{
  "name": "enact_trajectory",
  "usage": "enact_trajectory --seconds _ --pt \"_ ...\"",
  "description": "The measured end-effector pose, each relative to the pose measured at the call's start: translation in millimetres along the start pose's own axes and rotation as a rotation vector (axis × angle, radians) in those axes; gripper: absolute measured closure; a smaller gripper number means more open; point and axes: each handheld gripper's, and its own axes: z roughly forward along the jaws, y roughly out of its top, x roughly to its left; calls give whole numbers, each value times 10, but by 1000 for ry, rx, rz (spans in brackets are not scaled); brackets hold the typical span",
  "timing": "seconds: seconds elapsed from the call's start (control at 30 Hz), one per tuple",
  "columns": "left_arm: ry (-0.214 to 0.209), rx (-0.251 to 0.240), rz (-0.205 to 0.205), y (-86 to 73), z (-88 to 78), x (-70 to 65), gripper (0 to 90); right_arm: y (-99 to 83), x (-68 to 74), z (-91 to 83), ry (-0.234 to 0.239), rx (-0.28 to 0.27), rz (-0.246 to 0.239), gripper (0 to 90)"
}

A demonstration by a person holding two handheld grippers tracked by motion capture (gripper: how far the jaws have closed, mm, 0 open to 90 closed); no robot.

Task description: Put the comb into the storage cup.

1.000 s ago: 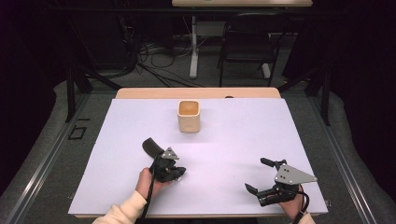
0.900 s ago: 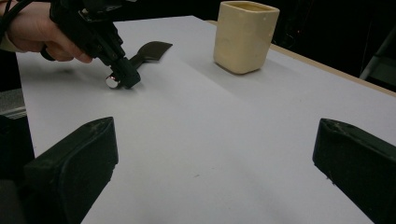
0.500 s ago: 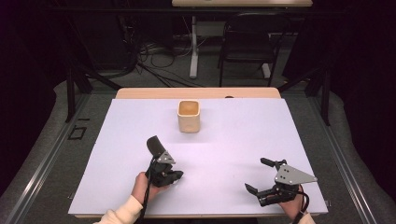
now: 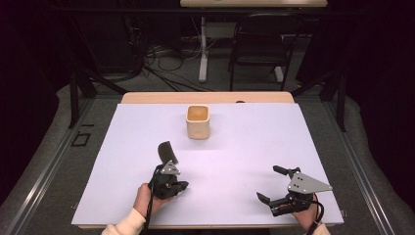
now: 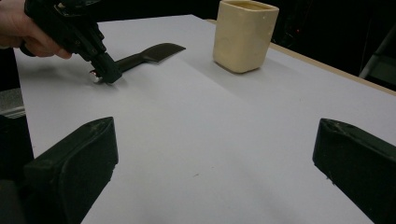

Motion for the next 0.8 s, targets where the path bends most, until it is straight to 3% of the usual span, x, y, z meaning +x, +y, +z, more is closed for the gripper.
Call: enact_trajectory --seconds 0.37,0.53,0.8 --pt "7 10 -1 -81 -98 21 900 -3 0 7 -4 -1 3 0" --pt "25 0 -16 -131 -152 53 900 -2 -1 1 -2 1 2 0" --pt "50 11 -6 -197 -229 92 900 -4 -3 2 -3 3 1 0"
